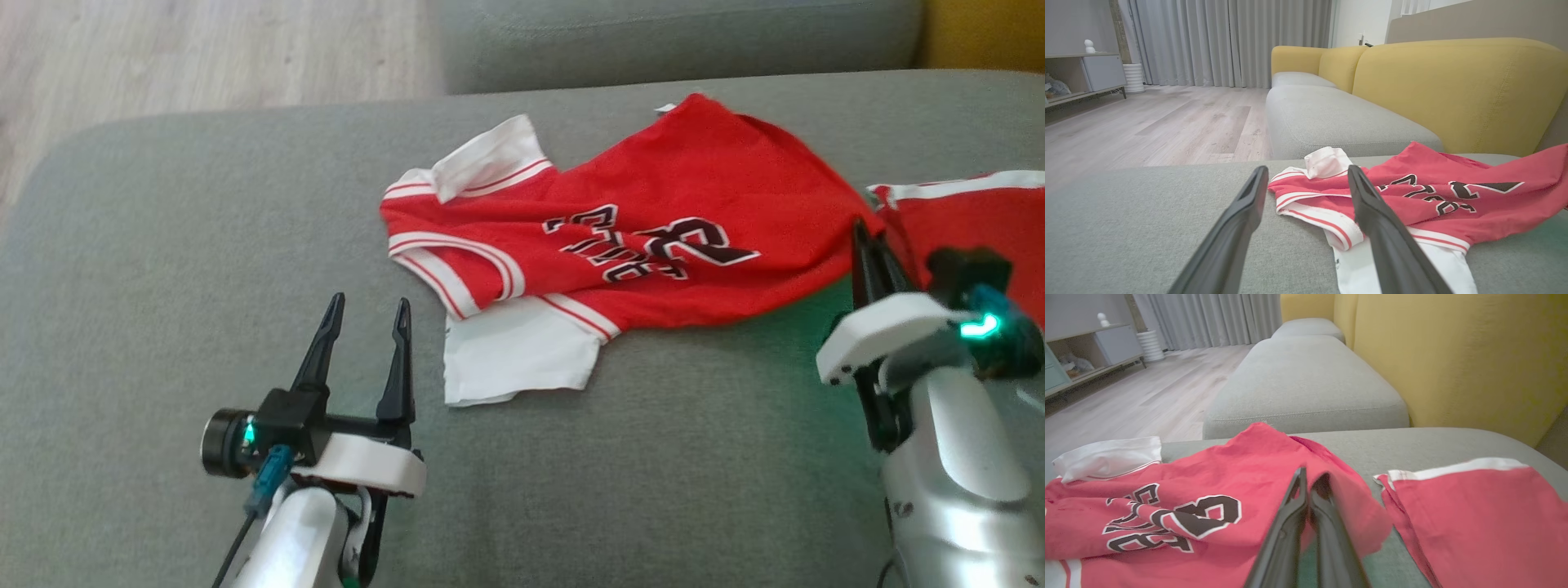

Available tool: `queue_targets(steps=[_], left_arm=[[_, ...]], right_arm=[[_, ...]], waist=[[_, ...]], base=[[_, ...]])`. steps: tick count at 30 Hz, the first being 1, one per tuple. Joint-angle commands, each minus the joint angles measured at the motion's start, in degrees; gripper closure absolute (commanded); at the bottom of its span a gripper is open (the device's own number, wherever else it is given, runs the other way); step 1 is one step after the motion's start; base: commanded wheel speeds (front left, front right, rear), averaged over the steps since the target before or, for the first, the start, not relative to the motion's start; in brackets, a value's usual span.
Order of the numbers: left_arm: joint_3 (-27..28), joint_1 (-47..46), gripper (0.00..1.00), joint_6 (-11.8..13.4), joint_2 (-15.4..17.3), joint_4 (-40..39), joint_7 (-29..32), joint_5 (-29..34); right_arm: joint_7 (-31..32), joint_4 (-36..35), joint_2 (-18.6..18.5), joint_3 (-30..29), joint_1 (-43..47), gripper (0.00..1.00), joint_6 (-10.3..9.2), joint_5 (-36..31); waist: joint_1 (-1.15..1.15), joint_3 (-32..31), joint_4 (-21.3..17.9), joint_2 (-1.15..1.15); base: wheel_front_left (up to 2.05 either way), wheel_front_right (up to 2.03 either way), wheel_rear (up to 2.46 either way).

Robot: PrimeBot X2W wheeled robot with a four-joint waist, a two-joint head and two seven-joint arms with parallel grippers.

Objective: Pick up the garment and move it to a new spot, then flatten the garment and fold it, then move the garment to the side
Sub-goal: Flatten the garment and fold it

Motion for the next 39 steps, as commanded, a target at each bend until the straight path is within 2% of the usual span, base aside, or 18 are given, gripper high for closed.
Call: queue_targets(steps=[1, 6, 10, 15, 16, 22, 28, 32, 39], left_arm=[[1.53, -1.95, 0.0, -0.2, 0.68, -1.81, -0.54, 0.51], [1.16, -3.14, 0.0, -0.44, 0.61, -1.59, -0.54, 0.58], [0.48, -4.05, 0.0, -0.68, 0.44, -1.12, -0.54, 0.67], [-0.29, -5.2, 0.0, -0.73, 0.22, -0.89, -0.54, 0.78], [-0.3, -5.4, 0.0, -0.7, 0.21, -0.86, -0.54, 0.79], [-0.1, -6.18, 0.0, -0.47, 0.41, -0.85, -0.54, 0.87], [0.05, -6.01, 0.0, -0.45, 0.76, -0.21, -0.54, 0.74], [0.39, -5.9, 0.0, -0.34, 0.97, -0.04, -0.54, 0.51], [1.01, -4.66, 0.0, -0.05, 1.18, -0.15, -0.54, 0.09]], right_arm=[[0.53, -2.49, 0.5, 1.81, -2.22, 1.0, -0.04, -0.81], [6.43, -4.29, 0.5, 3.06, -4.72, 1.0, -0.04, -5.53], [9.32, -1.14, 0.5, 2.53, -8.03, 1.0, -0.04, -10.65], [9.09, 5.04, 0.5, 1.91, -12.69, 1.0, -0.04, -16.32], [8.59, 6.38, 0.5, 2.35, -13.5, 0.0, -0.04, -16.99], [5.75, 13.57, 0.5, 7.65, -16.48, 0.0, -0.04, -19.92], [3.45, 17.81, 0.5, 16.81, -16.86, 0.0, -0.04, -13.96], [1.01, 16.6, 0.5, 21.66, -16.32, 0.0, -0.04, -7.18], [-4.02, 11.61, 0.5, 25.05, -13.55, 0.0, -0.04, 1.08]], waist=[[0.0, 0.94, 0.96, 0.0], [0.0, 3.03, 3.25, 0.0], [0.0, 4.56, 4.95, 0.0], [0.0, 6.42, 6.76, 0.0], [0.0, 6.77, 6.96, 0.0], [0.0, 8.19, 6.67, 0.0], [0.0, 7.37, 4.33, 0.0], [0.0, 6.07, 2.65, 0.0], [0.0, 3.26, 0.04, 0.0]], base=[[0.0, 0.0, 0.0], [0.0, 0.0, 0.0], [0.0, 0.0, 0.0], [0.0, 0.0, 0.0], [0.0, 0.0, 0.0], [0.0, 0.0, 0.0], [0.0, 0.0, 0.0], [0.0, 0.0, 0.0], [0.0, 0.0, 0.0]])
